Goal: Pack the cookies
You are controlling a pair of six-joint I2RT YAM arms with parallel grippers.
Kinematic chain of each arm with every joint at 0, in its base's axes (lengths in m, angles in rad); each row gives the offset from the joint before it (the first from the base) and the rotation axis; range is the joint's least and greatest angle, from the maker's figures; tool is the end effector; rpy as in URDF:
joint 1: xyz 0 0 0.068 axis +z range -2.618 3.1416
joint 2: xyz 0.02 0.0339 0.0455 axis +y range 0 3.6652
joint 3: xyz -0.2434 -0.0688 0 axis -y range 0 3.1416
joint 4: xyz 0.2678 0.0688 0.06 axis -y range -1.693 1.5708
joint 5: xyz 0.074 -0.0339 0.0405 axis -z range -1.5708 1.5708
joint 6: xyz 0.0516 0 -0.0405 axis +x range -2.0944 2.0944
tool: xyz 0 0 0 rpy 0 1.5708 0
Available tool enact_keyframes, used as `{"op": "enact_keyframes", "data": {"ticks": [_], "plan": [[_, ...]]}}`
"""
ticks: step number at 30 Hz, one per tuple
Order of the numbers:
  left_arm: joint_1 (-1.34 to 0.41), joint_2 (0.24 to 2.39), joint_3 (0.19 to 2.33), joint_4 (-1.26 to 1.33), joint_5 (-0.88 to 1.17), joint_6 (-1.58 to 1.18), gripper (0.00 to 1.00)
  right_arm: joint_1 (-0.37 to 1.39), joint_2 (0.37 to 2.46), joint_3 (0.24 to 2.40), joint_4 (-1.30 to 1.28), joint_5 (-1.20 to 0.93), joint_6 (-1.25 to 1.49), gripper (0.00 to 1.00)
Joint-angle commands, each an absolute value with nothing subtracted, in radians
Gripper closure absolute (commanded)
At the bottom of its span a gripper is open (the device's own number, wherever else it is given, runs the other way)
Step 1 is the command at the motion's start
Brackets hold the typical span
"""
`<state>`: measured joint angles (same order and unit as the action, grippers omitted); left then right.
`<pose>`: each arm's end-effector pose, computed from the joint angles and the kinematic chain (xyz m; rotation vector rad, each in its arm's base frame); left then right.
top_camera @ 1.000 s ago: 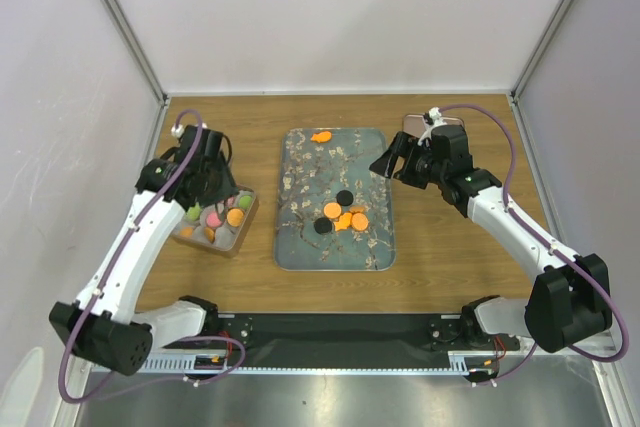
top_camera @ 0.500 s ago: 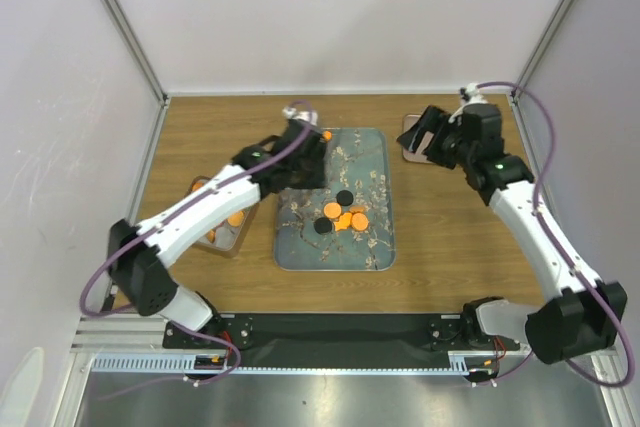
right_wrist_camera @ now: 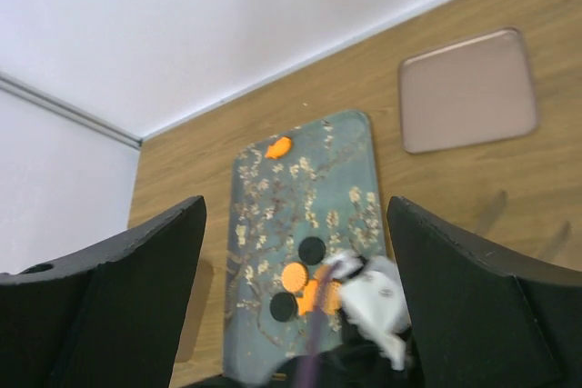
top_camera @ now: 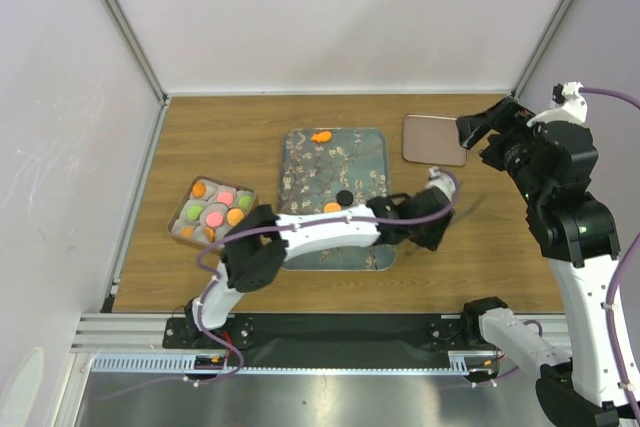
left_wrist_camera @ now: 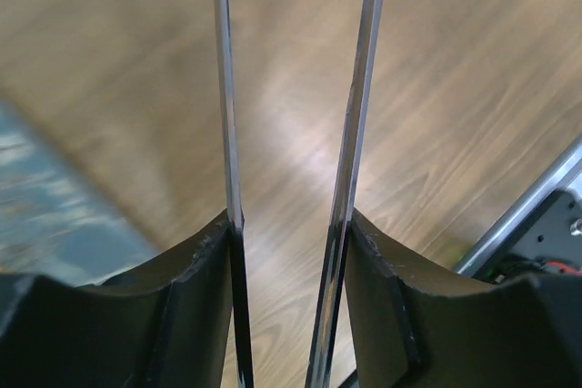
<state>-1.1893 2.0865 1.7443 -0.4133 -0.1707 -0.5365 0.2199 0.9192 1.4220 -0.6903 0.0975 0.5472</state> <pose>0.1955 -0.4639 0.2063 0.6880 2.3099 -0.6562 0.1975 0.0390 0.4653 0.3609 1.7444 0.4710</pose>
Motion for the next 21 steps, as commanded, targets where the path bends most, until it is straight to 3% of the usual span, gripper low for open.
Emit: {"op": "enact_keyframes", "data": {"ticks": [1,21], "plan": [[-1.221,2.167,1.836,-0.318,-0.147,-0.477,0.48,0.216,0.902,1.422,-0.765,0.182,0.532,0.12],[-1.279,2.344,1.879,-0.235,-0.278,-0.377,0.30,0.215,0.838,1.407,-0.841,0.204,0.545,0.12]]}}
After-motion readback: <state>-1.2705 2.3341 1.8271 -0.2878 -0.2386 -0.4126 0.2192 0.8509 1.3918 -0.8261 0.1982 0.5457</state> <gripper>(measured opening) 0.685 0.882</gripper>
